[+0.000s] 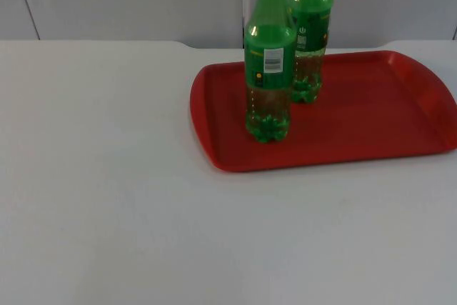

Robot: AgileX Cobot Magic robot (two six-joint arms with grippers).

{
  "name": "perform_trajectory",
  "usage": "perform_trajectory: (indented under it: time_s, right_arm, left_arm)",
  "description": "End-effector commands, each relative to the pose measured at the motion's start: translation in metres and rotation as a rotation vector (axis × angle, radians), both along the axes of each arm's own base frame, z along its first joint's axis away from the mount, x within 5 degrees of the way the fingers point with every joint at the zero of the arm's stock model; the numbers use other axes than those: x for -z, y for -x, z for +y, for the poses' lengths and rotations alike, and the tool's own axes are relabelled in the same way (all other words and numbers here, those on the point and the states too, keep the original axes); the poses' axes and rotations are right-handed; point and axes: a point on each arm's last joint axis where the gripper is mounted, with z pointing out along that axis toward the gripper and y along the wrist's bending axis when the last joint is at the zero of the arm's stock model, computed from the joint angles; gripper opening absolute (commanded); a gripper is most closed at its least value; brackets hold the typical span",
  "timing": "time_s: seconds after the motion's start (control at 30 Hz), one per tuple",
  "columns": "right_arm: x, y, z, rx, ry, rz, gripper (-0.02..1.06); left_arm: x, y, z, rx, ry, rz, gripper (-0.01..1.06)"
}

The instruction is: Place the bottle upright on the tray.

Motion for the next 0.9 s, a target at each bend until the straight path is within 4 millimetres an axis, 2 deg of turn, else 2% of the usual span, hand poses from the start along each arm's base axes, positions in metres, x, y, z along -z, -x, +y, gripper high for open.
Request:
perform_trajectory:
  time_s: [0.0, 0.87]
  right_arm:
    - [0.0076, -0.0021, 0.0015, -0.002, 0.011, 0.025, 1.05]
    - [0.0079, -0.0030, 0.0021, -0.001, 0.003, 0.020, 1.05]
  left_arm:
    - [0.0008, 0.0004, -0.0003, 0.008, 0.004, -0.003, 1.05]
    - [0.0008, 0.0004, -0.0003, 0.008, 0.004, -0.003, 1.05]
